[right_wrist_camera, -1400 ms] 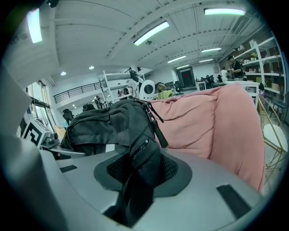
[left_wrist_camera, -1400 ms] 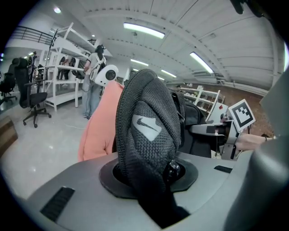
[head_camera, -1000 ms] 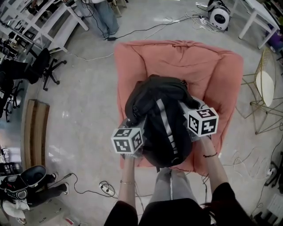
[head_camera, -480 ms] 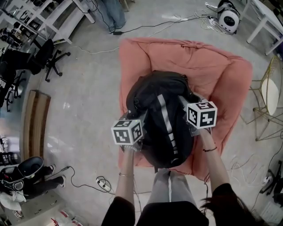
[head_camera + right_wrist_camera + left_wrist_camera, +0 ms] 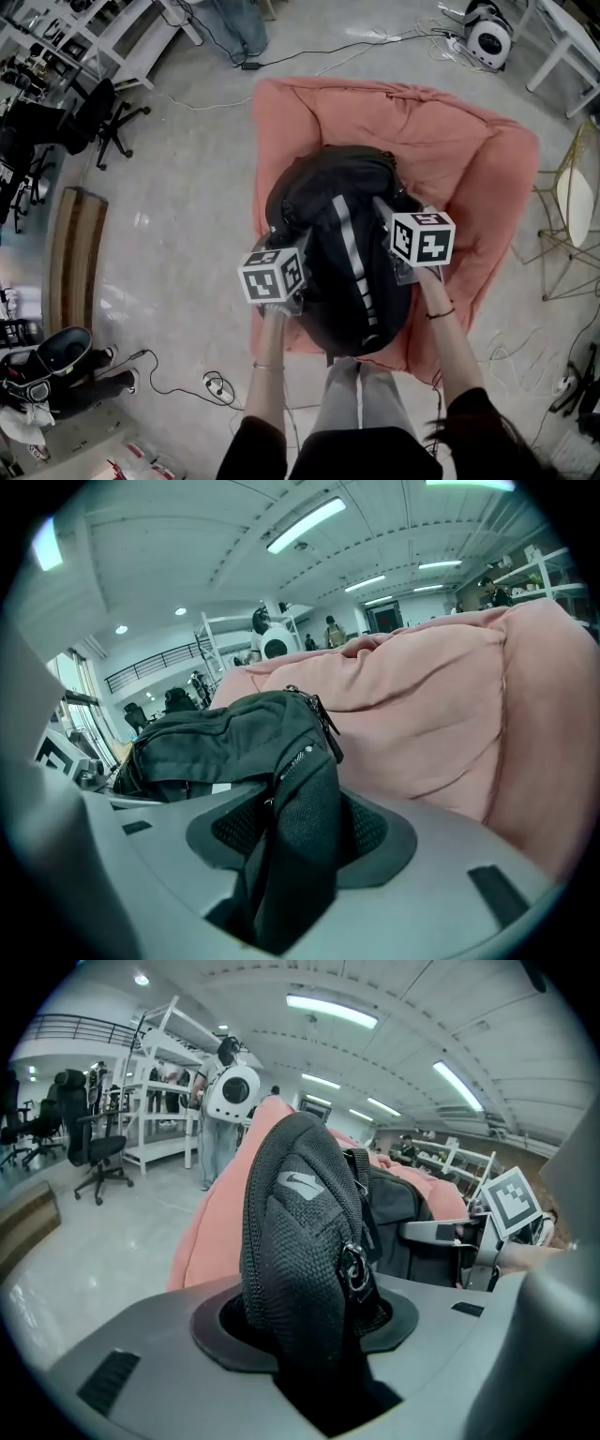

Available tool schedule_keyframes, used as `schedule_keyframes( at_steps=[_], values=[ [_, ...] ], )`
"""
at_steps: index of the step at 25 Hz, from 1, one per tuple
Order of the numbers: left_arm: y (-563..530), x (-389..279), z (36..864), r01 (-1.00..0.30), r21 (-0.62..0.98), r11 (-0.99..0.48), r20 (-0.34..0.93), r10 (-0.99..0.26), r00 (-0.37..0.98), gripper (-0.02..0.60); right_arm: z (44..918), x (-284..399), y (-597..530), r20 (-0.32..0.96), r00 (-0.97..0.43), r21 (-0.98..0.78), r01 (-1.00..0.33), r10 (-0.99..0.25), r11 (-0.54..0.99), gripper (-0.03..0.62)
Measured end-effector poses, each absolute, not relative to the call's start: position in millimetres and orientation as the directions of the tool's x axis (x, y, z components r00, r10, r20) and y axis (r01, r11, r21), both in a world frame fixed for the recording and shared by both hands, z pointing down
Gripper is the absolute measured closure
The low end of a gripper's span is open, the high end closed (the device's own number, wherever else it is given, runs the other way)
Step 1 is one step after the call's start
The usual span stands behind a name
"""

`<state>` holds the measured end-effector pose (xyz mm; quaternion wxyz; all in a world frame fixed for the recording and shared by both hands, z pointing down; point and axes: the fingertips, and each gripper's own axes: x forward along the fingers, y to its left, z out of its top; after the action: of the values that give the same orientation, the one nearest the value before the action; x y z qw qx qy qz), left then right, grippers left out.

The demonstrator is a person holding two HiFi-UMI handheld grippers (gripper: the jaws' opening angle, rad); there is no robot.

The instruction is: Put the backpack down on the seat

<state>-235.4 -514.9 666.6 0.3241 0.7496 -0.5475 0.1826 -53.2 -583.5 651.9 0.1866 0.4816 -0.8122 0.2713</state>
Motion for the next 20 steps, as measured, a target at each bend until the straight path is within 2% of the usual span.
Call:
schedule_keyframes(
  at_steps=[3,7,20],
  values=[
    [-513.5,-239.9,667.8,-0.95,0.266,-0.165,0.632,-0.714,0.301,0.365,657.4,-53.6,-581.7,0.569,-0.462,-0.271,-0.886,-0.681,0.375,0.386],
    [-510.7,-248.3,663.5,-0.965,0.228,-0.131,0.62,-0.744,0.248,0.295,654.7,-51.0,-580.8,0.558,-0.456,-0.275,-0.89,-0.693,0.365,0.366],
    [-467.2,-267.0,631.1,-0.984,0.175,-0.045,0.575,-0.806,0.14,0.29,626.3,-23.4,-552.4,0.524,-0.436,-0.318,-0.897,-0.731,0.307,0.364]
  ],
)
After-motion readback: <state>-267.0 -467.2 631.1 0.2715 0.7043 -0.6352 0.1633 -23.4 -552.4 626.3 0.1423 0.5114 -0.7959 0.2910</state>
